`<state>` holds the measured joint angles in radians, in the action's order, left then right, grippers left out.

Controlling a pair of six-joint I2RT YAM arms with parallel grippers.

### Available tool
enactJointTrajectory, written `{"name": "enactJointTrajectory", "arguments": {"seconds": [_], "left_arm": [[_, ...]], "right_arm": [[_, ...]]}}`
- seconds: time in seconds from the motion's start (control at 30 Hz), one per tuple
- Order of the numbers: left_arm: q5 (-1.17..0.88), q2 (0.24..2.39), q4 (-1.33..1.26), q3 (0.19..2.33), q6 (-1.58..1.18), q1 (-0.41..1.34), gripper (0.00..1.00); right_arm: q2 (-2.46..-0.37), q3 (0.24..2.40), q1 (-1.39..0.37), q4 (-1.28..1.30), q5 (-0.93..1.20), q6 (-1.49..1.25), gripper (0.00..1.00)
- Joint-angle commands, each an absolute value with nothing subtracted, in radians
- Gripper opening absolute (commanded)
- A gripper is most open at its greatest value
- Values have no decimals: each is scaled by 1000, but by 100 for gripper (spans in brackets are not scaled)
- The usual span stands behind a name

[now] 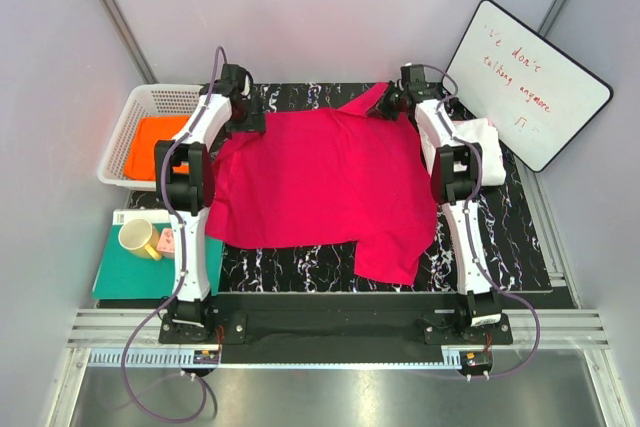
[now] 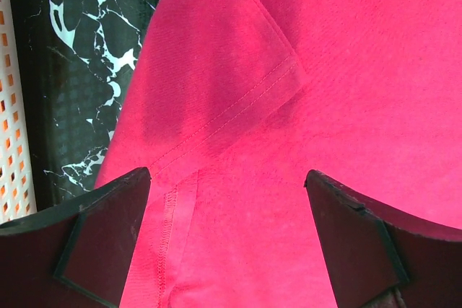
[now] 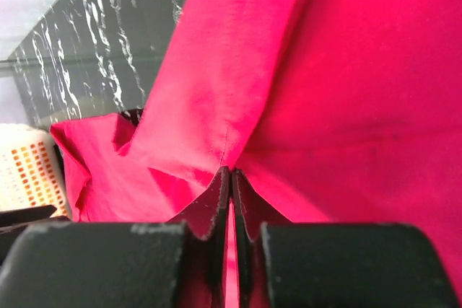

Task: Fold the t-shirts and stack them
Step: Grap the side of the flattened tshirt furthest away from the robot with both arms

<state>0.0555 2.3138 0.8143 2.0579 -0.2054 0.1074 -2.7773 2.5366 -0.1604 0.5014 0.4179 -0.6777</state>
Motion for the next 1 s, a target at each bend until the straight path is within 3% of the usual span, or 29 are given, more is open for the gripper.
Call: {"name": "enactJointTrajectory", "arguments": {"seconds": [0.0, 0.13, 0.3, 0.77, 0.8, 0.87, 0.9, 0.97], "left_arm": [[32, 2247, 799, 2062, -186, 115, 95], [25, 2243, 798, 2052, -181, 124, 94], [15, 2258, 798, 2043, -175, 124, 84], [86, 2460, 804, 2221, -184, 114, 85], [90, 2482, 808, 2238, -186, 114, 81], [84, 2496, 821, 2269, -192, 109, 61], [101, 2488, 809, 2264, -199, 107, 35], [118, 2487, 802, 2269, -201, 107, 15]], "right_arm": [[-2599, 2520, -172, 497, 310, -597, 9], [-2589, 2543, -170, 505, 307, -595, 9], [-2591, 2553, -169, 514, 333, -615, 9], [-2556, 2530, -170, 538, 362, -617, 9], [-2551, 2528, -170, 540, 364, -614, 9], [-2540, 2522, -170, 549, 367, -611, 9], [-2536, 2516, -170, 552, 371, -607, 9], [-2530, 2510, -172, 560, 377, -604, 9]]}}
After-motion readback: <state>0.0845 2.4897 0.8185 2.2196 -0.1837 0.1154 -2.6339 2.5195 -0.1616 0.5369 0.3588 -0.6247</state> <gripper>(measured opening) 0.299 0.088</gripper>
